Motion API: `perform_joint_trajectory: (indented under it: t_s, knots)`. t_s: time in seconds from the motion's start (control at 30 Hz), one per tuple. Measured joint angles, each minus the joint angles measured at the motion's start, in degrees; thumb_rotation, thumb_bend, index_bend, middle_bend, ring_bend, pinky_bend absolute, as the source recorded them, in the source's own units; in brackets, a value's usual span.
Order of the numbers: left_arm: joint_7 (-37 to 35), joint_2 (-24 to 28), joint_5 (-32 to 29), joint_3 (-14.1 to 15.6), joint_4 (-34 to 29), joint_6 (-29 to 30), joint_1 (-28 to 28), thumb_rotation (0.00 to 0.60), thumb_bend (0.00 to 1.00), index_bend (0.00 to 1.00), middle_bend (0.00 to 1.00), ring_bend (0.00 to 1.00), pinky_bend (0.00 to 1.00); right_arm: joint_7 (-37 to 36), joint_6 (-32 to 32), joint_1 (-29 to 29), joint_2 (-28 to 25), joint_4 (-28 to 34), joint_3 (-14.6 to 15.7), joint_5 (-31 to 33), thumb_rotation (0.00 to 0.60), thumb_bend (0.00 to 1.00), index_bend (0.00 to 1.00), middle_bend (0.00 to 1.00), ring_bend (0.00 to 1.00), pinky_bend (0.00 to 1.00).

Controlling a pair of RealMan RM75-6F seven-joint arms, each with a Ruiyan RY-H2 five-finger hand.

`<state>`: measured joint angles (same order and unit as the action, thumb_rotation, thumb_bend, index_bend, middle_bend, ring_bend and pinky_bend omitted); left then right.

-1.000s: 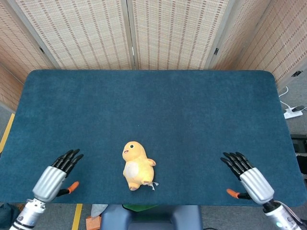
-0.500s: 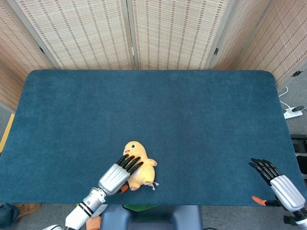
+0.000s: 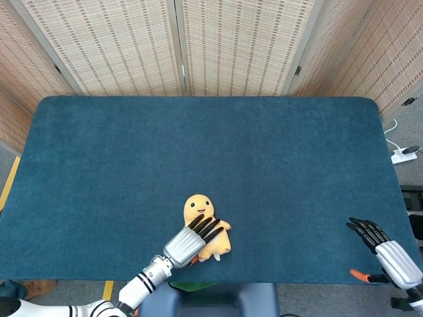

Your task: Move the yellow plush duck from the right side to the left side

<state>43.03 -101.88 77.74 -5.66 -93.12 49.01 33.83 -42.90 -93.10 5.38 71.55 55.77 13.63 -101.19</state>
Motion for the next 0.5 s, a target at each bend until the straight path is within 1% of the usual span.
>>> perform_joint_trajectory:
  t_s: [0.03, 0.07, 0.1, 0.17, 0.23, 0.27, 0.3, 0.4, 0.5]
  knots:
    - [-0.1, -0.4, -0.2, 0.0, 0.6, 0.0, 0.3, 0.6, 0.26, 0.13, 0.1, 0.05, 0.27, 0.0, -0.2, -0.1, 0.0, 0.0, 0.0, -0.1, 0.6, 0.08, 0.0, 0.0, 0.0, 0.0]
    - [-0.3, -0.7, -0.2, 0.0, 1.2, 0.2, 0.3, 0.6, 0.3, 0.22, 0.22, 0.14, 0.37, -0.1, -0.3, -0.2, -0.1, 0.0, -0.1, -0.1, 0.6, 0.08, 0.0, 0.0, 0.0, 0.0]
    - [-0.6, -1.0, -0.1, 0.0, 1.9, 0.6, 0.4, 0.6, 0.33, 0.29, 0.31, 0.22, 0.45, -0.1, -0.4, -0.4, -0.1, -0.1, -0.1, -0.2, 0.6, 0.08, 0.0, 0.0, 0.0, 0.0]
    - [-1.9, -2.1, 0.8, 0.0, 3.8, 2.6, 0.1, 0.6, 0.46, 0.51, 0.58, 0.48, 0.73, -0.2, -0.4, -0.6, -0.2, -0.2, -0.2, -0.3, 0.6, 0.08, 0.0, 0.0, 0.0, 0.0]
    - [-4.4, -3.2, 2.1, 0.1, 6.3, 5.5, -0.4, 0.6, 0.56, 0.62, 0.71, 0.61, 0.87, -0.3, -0.1, -0.6, -0.3, -0.2, -0.2, -0.4, 0.6, 0.08, 0.0, 0.0, 0.0, 0.0]
    - [-5.8, -3.6, 2.8, 0.1, 7.4, 6.9, -0.6, 0.6, 0.61, 0.68, 0.77, 0.66, 0.92, -0.3, -0.1, -0.6, -0.3, -0.1, -0.2, -0.5, 0.6, 0.08, 0.0, 0.0, 0.0, 0.0]
    - [-7.3, -3.9, 3.6, 0.2, 8.7, 8.4, -0.8, 0.6, 0.64, 0.7, 0.8, 0.69, 0.95, -0.2, -0.1, -0.6, -0.3, -0.1, -0.2, -0.6, 0.6, 0.08, 0.0, 0.0, 0.0, 0.0]
    - [-11.5, -4.2, 6.8, 0.8, 12.3, 13.1, -1.9, 0.6, 0.67, 0.72, 0.83, 0.72, 0.98, 0.5, -0.2, -0.7, -0.3, 0.3, -0.2, -1.1, 0.6, 0.08, 0.0, 0.0, 0.0, 0.0]
    - [-13.6, -2.9, 9.8, 1.6, 12.7, 18.6, -3.5, 0.6, 0.69, 0.72, 0.86, 0.75, 1.0, 1.2, -0.1, -0.7, -0.5, 1.0, -0.2, -1.4, 0.6, 0.08, 0.0, 0.0, 0.0, 0.0]
